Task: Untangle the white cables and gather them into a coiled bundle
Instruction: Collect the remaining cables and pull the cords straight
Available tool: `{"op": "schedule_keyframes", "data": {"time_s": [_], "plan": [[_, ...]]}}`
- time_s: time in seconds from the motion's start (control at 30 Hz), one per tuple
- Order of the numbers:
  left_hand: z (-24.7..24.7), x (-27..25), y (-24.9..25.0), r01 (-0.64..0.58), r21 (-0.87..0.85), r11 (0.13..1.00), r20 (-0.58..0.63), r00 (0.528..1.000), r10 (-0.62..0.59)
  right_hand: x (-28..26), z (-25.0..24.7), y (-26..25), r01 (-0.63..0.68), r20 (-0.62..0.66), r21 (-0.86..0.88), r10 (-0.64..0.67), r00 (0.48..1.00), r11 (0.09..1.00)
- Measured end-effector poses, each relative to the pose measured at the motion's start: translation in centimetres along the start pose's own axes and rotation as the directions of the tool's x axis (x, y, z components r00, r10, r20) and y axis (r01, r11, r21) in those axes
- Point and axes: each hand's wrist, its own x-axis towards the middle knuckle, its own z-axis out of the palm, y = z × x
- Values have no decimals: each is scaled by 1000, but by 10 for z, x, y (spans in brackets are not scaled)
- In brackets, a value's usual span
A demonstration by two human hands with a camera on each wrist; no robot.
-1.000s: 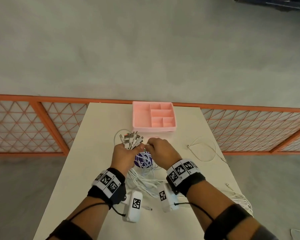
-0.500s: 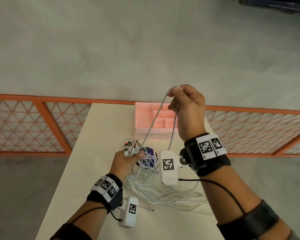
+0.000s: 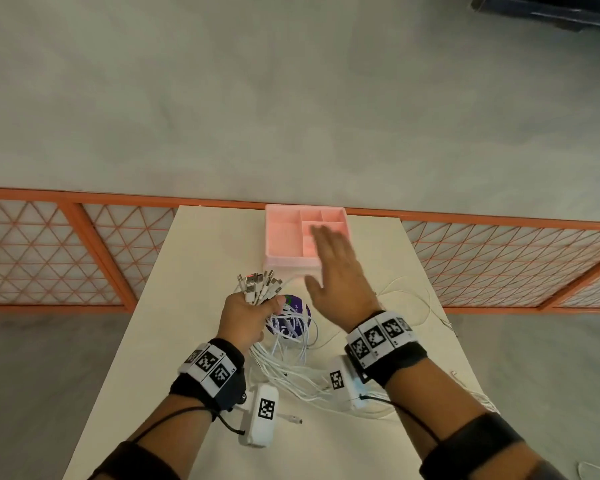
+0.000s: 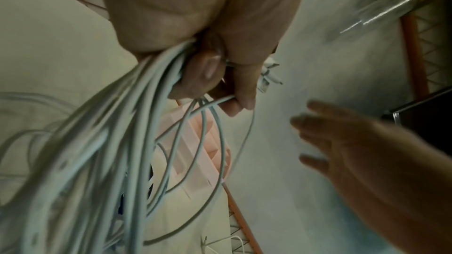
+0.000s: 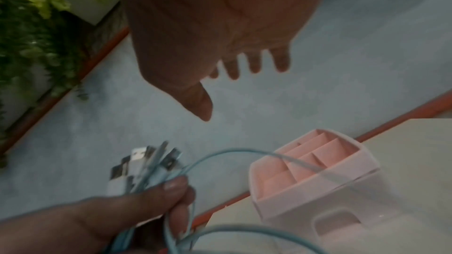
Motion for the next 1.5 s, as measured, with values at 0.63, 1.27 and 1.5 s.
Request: {"op": "schedule_keyframes", "data": {"time_s": [0.63,1.27,1.5], "plan": [[-10,-5,-7,20,-30,999,0,1000,-20,31,-44,-41,-32,-111,751,174,979,660],[9,-5,13,-123,109,986,39,992,119,6,3,-9,-120,373,141,59,926,983],[8,-3,13,-149,88,985,42,989,145,13,-3,-15,-138,349,367,1,937,920]]}}
